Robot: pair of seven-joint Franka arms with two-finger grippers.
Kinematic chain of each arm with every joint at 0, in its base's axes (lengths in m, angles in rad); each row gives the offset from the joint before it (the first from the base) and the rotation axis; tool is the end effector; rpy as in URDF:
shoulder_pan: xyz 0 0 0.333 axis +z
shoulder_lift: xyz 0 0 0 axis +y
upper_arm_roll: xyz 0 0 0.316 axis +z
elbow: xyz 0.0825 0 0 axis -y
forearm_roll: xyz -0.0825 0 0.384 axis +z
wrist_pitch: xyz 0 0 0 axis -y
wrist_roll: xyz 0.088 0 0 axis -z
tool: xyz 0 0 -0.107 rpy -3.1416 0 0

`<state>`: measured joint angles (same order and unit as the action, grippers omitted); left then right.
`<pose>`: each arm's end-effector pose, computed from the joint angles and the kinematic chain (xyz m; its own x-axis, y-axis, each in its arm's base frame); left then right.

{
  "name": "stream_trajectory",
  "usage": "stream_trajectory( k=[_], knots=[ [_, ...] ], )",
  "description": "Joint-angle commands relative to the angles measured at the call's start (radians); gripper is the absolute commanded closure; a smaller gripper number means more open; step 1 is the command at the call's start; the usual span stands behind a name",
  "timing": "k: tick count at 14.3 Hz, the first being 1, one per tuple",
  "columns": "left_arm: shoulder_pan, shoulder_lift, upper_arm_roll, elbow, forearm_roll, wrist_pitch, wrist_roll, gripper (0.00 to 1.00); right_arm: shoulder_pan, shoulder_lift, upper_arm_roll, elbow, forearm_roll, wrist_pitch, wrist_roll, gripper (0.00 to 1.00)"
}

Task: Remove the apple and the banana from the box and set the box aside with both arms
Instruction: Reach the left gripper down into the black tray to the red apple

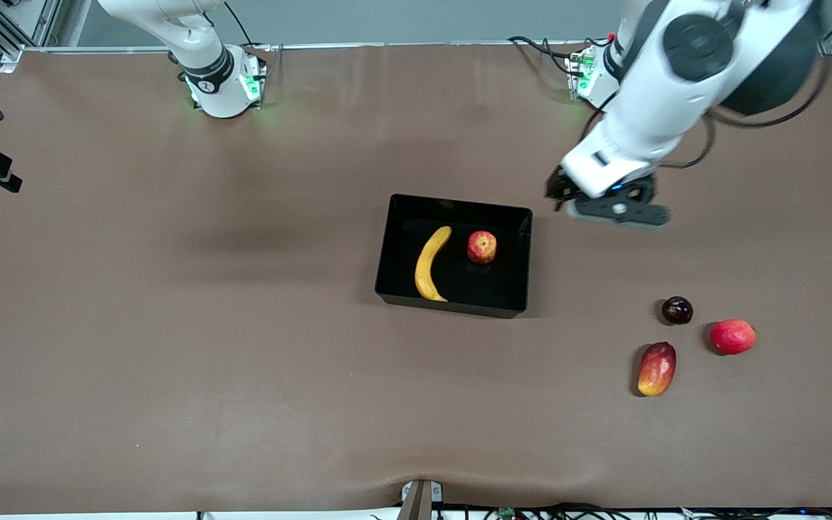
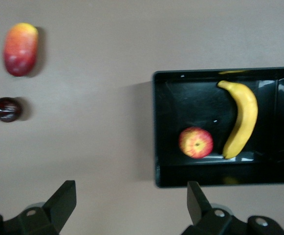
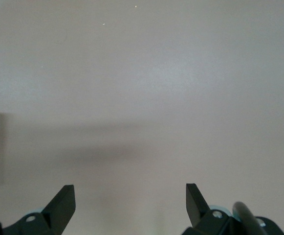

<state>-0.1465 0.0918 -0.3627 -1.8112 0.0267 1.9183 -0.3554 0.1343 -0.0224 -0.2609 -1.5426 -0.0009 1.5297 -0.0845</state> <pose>0.5187 -0.2806 0.4906 0.9870 -0.1600 0.0176 -0.1603 -0.9870 0.0142 0.5394 -0.0705 0.6460 0.9991 -0.0421 0.0091 -0.0421 -0.9991 -0.0041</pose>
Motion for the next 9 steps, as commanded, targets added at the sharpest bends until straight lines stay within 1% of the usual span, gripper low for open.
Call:
stream_trajectory(
  k=[1, 2, 6, 9],
  knots=[
    [-0.028, 0.058, -0.044, -0.052, 0.028, 0.124, -0.112, 0.0, -0.021, 0.027, 0.012, 0.018, 0.015, 0.001, 0.002, 0.0],
    [-0.054, 0.084, -0.045, -0.069, 0.039, 0.169, -0.164, 0.0, -0.021, 0.027, 0.012, 0.018, 0.015, 0.003, 0.0, 0.0],
    [-0.152, 0.222, -0.045, -0.079, 0.191, 0.255, -0.394, 0.0, -0.024, 0.033, 0.012, 0.016, 0.015, 0.027, 0.002, 0.0],
    [-0.159, 0.316, -0.045, -0.079, 0.225, 0.314, -0.428, 0.0, -0.024, 0.061, 0.012, 0.016, 0.013, 0.026, 0.003, 0.0]
  ],
)
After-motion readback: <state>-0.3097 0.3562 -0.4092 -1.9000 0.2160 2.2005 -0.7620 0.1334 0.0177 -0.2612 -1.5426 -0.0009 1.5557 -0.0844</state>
